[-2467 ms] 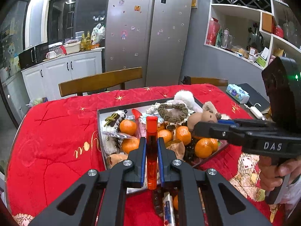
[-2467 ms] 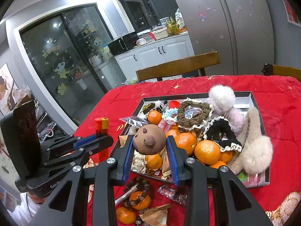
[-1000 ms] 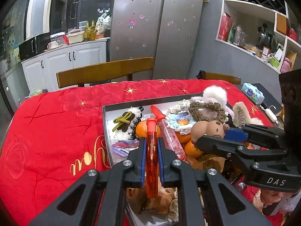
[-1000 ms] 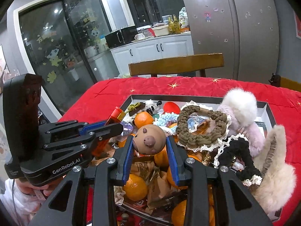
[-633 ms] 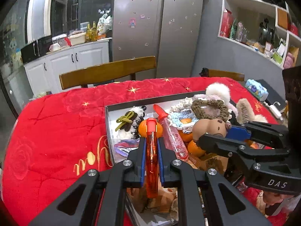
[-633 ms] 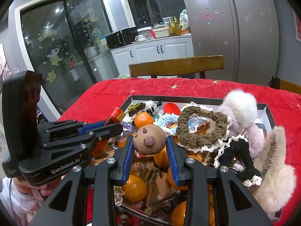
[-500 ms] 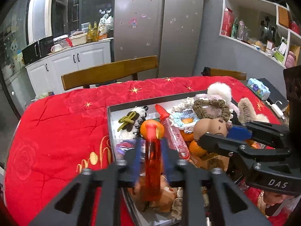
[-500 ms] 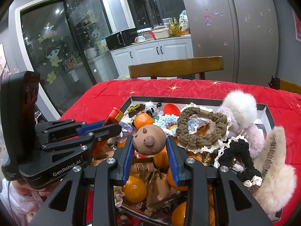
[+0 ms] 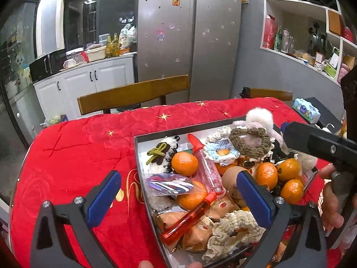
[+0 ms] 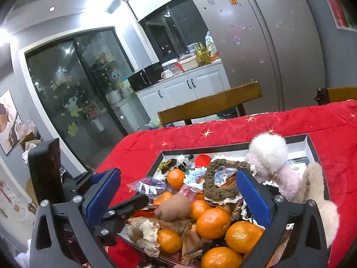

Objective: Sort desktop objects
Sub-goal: 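Open both tools to release the items into the box, then withdraw both open tools from the box toward the remaining loose items, then close the right tool on the gold snack packet while the left tool closes on the white lighter tube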

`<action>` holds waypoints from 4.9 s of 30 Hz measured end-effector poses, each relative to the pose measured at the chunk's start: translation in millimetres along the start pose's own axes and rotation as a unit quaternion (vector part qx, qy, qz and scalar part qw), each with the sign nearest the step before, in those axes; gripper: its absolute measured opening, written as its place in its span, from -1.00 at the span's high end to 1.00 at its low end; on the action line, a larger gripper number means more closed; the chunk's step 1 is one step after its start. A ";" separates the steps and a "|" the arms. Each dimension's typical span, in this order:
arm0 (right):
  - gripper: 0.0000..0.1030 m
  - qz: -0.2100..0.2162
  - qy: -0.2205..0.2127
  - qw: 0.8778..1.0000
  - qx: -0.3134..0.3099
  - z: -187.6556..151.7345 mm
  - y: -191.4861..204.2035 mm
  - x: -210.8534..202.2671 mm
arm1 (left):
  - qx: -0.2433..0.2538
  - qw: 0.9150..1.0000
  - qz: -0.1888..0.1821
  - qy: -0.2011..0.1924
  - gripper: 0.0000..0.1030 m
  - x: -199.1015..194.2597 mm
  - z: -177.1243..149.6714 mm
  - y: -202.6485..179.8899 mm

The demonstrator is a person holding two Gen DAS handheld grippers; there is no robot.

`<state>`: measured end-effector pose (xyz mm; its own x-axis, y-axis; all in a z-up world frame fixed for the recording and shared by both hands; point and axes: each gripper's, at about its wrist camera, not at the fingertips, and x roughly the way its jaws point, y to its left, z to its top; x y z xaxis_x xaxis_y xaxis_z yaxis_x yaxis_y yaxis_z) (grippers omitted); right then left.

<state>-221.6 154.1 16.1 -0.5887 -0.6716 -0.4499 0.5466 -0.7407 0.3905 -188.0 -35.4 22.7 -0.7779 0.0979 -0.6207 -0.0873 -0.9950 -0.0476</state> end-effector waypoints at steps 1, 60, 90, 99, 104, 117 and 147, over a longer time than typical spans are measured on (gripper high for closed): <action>-1.00 -0.003 0.000 1.000 -0.002 0.1 0.3 0.7 | -0.003 1.000 0.002 0.000 -1.00 -0.2 0.0 1.5; -1.00 -0.065 -0.018 0.998 -0.011 -87.6 35.3 -131.1 | 0.034 0.998 -0.010 -0.045 -1.00 -129.1 -65.8 -54.9; -1.00 -0.057 0.080 0.995 -0.011 -119.6 10.1 -83.9 | 0.090 0.994 -0.016 0.055 -1.00 -55.8 -106.3 -54.5; -1.00 -0.064 0.115 0.991 -0.023 -129.3 7.9 -68.9 | 0.084 0.993 -0.009 0.079 -1.00 -45.0 -110.3 -49.1; -1.00 -0.063 0.128 0.989 -0.036 -135.4 12.5 -63.7 | 0.067 0.994 -0.024 0.087 -1.00 -41.3 -110.7 -44.6; -0.67 -0.069 0.149 0.986 -0.021 -138.1 6.8 -57.3 | 0.079 0.992 -0.059 0.085 0.19 -40.3 -118.2 -51.1; 0.40 -0.051 0.153 0.986 -0.033 -141.1 12.4 -54.2 | 0.088 0.994 -0.056 0.009 0.78 -68.6 -112.7 -56.5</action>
<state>-98.9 183.5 -68.0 -0.4413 -0.5499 -0.7091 0.5372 -0.7949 0.2821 -59.6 12.1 -20.3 -0.7457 0.2053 -0.6339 -0.2816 -0.9593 0.0205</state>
